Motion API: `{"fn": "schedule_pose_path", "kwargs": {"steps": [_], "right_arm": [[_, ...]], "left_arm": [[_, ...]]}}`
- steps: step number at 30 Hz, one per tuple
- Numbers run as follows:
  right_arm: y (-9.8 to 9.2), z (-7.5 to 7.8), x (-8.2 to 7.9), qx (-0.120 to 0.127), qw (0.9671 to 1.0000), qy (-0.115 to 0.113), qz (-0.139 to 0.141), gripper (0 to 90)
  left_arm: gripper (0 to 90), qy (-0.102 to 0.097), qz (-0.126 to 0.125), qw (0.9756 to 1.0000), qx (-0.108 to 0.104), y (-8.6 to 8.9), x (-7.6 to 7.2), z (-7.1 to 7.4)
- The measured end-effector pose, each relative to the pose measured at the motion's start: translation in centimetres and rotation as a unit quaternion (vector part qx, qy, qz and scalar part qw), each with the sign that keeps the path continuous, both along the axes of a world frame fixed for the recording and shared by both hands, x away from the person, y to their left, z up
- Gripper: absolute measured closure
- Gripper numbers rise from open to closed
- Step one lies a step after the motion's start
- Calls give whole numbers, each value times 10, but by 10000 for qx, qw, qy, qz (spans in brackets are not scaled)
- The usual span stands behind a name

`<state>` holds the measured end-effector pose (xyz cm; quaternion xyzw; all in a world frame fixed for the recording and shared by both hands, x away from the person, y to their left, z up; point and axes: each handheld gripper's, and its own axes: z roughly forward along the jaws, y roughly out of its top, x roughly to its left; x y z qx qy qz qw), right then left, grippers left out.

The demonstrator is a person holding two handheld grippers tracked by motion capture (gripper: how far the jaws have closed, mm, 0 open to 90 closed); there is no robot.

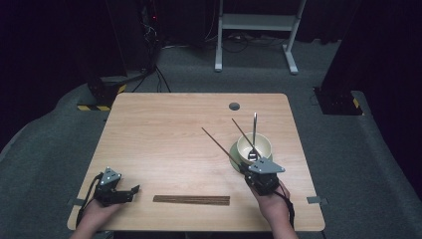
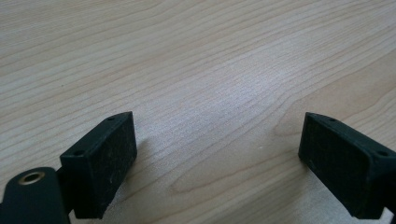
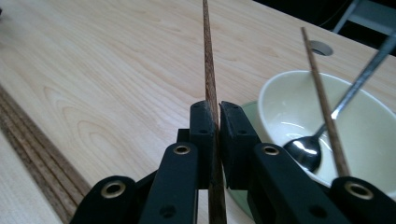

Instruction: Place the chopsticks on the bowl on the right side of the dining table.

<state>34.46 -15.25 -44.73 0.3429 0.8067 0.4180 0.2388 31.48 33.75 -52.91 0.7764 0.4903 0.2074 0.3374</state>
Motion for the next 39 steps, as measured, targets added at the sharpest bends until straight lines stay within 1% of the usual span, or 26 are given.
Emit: {"fn": "schedule_pose_path", "kwargs": {"steps": [4,12,20,22,24,26,29,31,39], "right_arm": [[-10,1,4,56,9998,-5,-178,841],[-23,-1,15,-23,9990,11,-446,842],[-30,-9,22,9,9973,159,-715,841],[-33,-11,23,-23,9970,164,-750,842],[-35,-13,24,2,9965,188,-819,841],[-35,-13,24,13,9960,190,-873,841],[-34,-13,24,-55,9957,112,-915,841],[-33,-13,24,-57,9954,117,-947,841],[-29,-16,25,-208,9949,112,-978,839]], "left_arm": [[113,-1,3,10000,-2,0,0,0],[115,-2,19,10000,2,0,0,0],[116,-6,20,10000,4,0,0,0],[116,-4,20,10000,1,0,0,0],[116,-5,22,10000,2,0,0,0],[116,-5,21,10000,1,0,0,0],[116,-4,20,10000,4,0,0,0],[116,-4,18,10000,1,0,0,0],[116,-4,18,10000,2,0,0,0]]}}
